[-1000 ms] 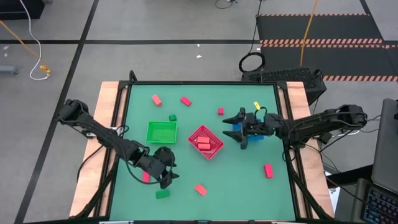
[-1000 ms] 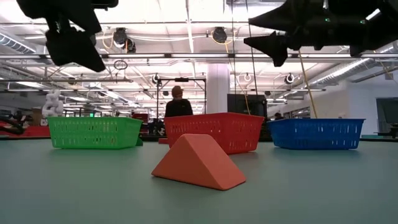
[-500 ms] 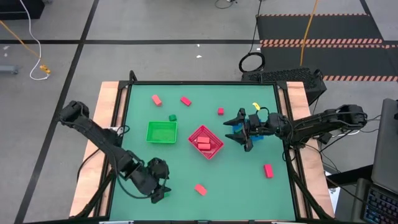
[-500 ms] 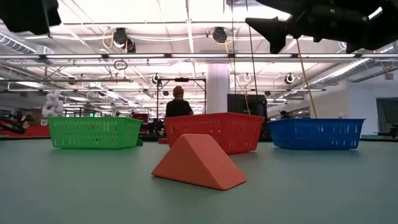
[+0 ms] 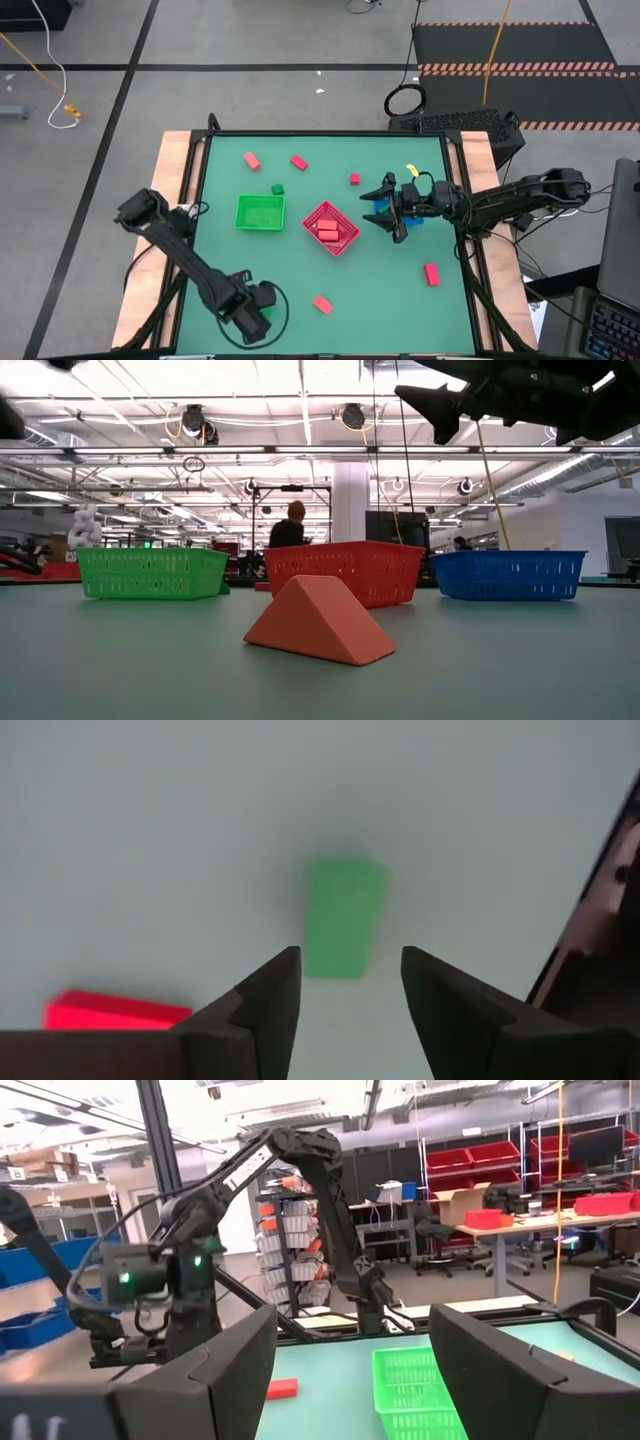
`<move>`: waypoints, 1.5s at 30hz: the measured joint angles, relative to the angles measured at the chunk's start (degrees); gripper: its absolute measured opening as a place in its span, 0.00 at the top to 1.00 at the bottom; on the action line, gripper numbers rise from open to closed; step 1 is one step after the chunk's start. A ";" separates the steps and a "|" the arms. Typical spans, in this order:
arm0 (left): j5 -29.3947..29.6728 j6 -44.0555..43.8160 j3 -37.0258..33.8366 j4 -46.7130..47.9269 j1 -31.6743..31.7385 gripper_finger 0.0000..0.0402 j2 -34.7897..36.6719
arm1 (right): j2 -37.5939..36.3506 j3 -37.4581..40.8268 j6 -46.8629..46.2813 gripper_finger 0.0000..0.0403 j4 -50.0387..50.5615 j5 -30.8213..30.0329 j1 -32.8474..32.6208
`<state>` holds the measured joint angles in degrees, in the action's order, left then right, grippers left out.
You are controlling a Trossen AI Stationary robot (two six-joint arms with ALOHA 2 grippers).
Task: Sort & place blocks by color
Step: Put the green block into the blue bin
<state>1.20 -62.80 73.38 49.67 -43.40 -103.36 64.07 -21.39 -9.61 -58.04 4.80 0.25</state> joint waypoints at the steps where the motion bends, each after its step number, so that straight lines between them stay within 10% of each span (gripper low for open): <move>1: -0.68 -0.75 0.00 0.00 -0.33 0.56 -0.74 | 0.00 0.00 -0.02 0.37 -0.01 0.00 0.00; 22: 5.09 -2.44 -2.74 -6.71 -1.26 0.17 -3.31 | 0.00 -0.04 0.49 0.37 0.55 -0.22 0.02; 45: 8.01 -4.83 -10.01 -12.38 0.30 0.52 -2.63 | 0.00 -0.09 1.61 0.37 1.38 -0.61 0.04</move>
<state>9.21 -67.63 63.37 37.29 -43.10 -106.00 64.07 -21.47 -8.00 -56.66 4.20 0.29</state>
